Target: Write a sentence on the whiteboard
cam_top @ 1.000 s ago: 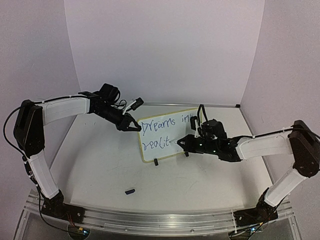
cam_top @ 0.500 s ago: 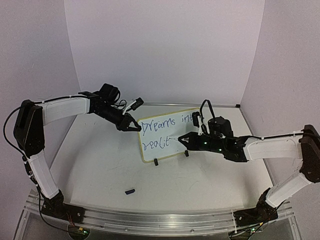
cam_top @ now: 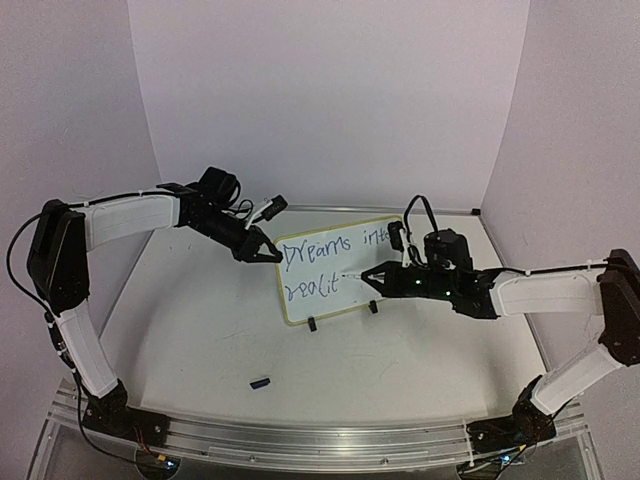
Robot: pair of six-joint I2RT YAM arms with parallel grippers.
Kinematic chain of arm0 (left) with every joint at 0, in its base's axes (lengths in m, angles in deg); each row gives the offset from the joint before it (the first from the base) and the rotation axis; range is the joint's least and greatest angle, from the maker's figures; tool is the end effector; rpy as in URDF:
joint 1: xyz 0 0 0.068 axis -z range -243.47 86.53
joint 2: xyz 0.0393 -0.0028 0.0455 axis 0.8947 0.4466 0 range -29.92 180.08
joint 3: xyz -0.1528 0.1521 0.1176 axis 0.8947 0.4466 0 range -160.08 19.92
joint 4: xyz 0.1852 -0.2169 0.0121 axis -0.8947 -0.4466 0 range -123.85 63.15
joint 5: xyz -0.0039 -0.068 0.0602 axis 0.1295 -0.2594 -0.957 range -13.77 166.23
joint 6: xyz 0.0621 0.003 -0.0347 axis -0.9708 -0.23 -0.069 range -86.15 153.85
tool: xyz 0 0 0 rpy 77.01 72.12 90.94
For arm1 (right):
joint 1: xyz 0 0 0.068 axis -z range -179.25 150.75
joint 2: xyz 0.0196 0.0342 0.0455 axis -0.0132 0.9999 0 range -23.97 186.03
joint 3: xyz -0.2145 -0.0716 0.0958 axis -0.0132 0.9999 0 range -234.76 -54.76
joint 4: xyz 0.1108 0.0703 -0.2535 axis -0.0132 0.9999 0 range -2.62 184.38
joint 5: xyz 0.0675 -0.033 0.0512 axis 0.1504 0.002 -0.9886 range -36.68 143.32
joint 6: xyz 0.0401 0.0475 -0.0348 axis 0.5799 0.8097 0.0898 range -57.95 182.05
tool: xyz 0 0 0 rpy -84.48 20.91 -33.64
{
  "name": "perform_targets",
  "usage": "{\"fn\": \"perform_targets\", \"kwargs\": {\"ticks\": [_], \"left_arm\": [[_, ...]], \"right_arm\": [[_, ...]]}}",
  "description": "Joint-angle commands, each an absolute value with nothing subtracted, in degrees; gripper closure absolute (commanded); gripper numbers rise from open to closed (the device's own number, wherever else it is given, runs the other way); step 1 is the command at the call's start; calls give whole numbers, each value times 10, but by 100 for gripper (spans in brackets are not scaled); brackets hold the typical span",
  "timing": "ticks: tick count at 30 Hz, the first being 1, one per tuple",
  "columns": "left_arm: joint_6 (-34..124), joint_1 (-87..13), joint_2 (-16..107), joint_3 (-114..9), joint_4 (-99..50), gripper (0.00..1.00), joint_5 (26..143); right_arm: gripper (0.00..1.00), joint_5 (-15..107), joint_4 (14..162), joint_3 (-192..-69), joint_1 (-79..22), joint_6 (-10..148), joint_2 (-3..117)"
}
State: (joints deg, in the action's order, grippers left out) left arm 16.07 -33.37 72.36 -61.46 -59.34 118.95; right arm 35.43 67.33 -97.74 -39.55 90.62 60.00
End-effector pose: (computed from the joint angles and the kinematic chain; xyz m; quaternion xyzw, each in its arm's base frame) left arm 0.3384 -0.2420 0.2094 0.4634 0.7617 -0.3752 0.2537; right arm 0.2628 0.2467 0.1695 -0.1708 0.8006 0.4223 0.3893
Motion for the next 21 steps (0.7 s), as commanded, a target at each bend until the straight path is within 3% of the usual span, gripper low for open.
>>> {"fn": "perform_targets", "kwargs": {"ticks": [1,21], "left_arm": [[156,-322,733,-618,-629,100,1165],[156,-321,735,-618,-628,100,1164]], "right_arm": [[100,326,659,-981,-388,893,605],[100,349,627,-1022,-388,912,670]]}}
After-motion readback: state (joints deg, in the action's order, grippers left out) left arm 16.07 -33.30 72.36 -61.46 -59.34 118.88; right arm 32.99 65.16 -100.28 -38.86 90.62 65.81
